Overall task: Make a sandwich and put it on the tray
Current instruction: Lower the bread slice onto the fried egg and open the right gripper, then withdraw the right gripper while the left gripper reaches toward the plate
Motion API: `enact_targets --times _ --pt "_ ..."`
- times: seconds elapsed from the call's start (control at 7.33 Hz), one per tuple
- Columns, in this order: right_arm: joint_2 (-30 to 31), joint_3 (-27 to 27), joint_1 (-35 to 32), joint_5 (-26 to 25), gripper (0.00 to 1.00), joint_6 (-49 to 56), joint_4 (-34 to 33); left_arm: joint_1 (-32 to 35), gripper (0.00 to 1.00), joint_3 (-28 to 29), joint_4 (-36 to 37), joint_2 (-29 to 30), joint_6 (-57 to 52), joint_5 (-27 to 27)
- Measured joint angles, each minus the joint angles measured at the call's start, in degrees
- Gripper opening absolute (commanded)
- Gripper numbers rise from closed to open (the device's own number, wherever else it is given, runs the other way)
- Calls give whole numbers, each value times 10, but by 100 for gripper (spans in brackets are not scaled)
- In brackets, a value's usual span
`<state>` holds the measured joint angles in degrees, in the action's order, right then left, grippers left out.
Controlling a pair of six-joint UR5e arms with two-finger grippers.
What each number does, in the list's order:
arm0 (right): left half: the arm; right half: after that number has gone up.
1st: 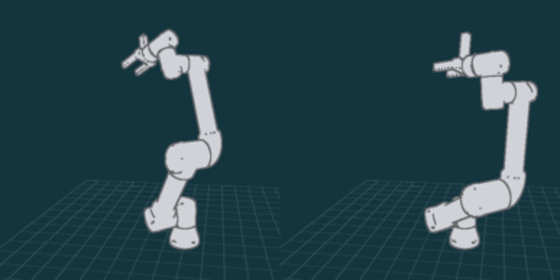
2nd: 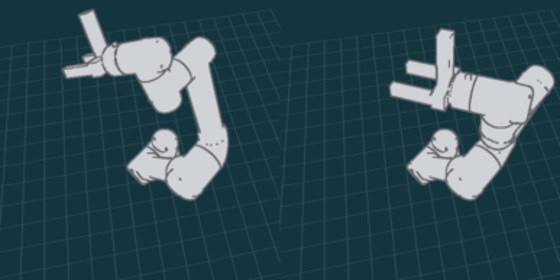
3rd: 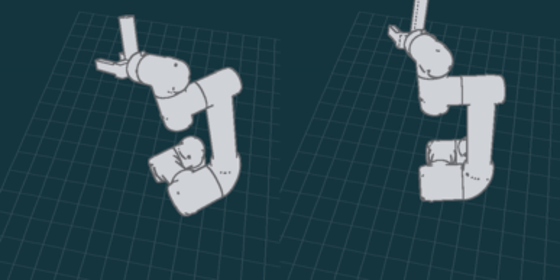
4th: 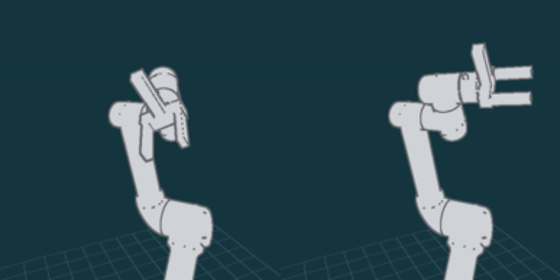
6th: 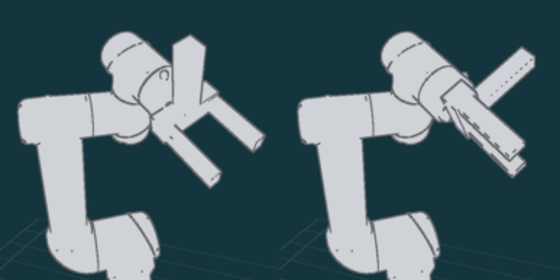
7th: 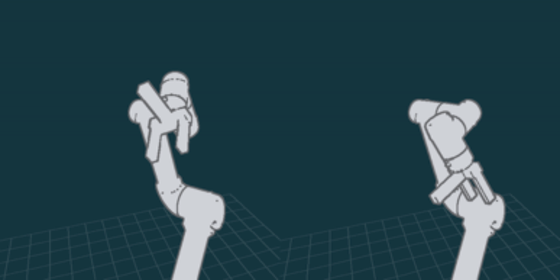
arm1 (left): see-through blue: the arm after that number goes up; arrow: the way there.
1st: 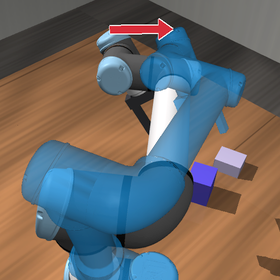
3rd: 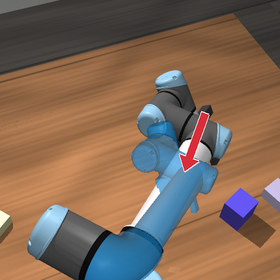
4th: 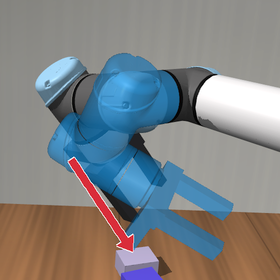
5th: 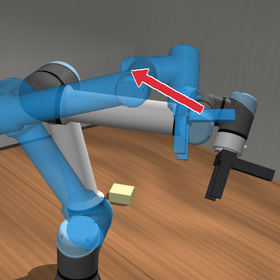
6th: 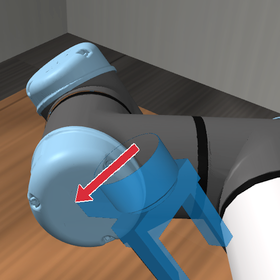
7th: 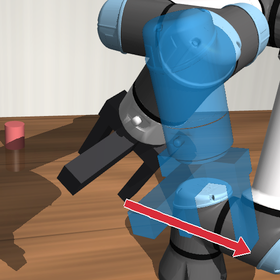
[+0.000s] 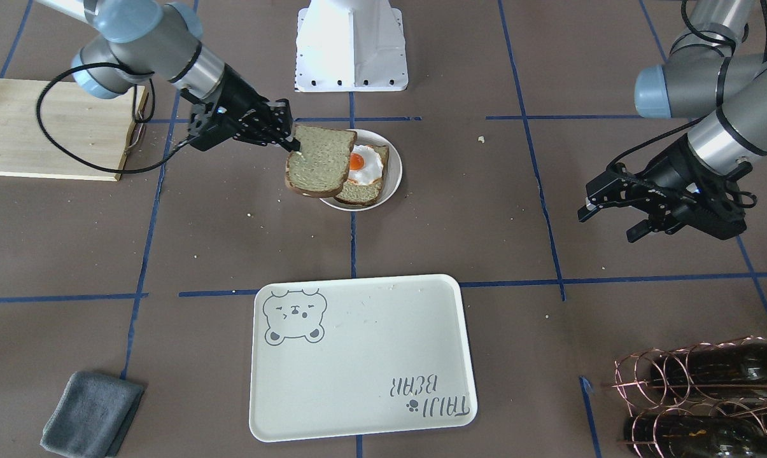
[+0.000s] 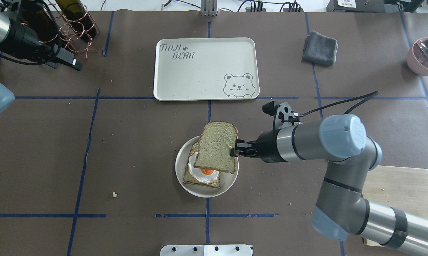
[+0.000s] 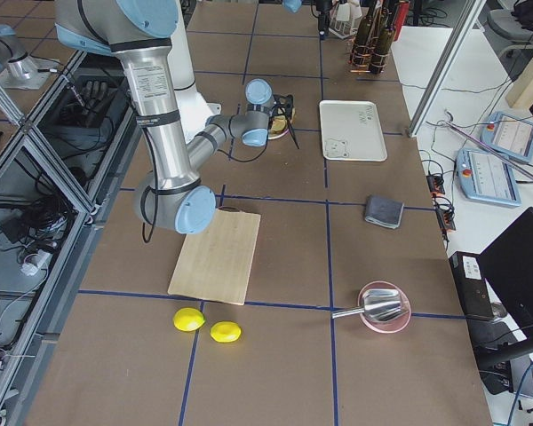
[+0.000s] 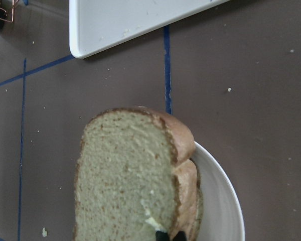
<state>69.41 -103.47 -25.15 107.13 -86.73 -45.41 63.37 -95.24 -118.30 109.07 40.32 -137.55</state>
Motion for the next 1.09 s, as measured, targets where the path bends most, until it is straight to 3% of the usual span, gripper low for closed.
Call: enact_targets --times 0.41,0.55,0.68,1.09 --pt "-26 27 43 -43 0 0 -21 0 100 -1 0 0 1 0" --pt "-27 30 46 -45 55 1 -26 0 100 0 0 1 1 0" --pt "-28 31 47 -46 100 1 -33 0 100 0 0 1 2 0" --pt "-29 28 23 -37 100 2 -47 -4 100 -1 1 10 4 0"
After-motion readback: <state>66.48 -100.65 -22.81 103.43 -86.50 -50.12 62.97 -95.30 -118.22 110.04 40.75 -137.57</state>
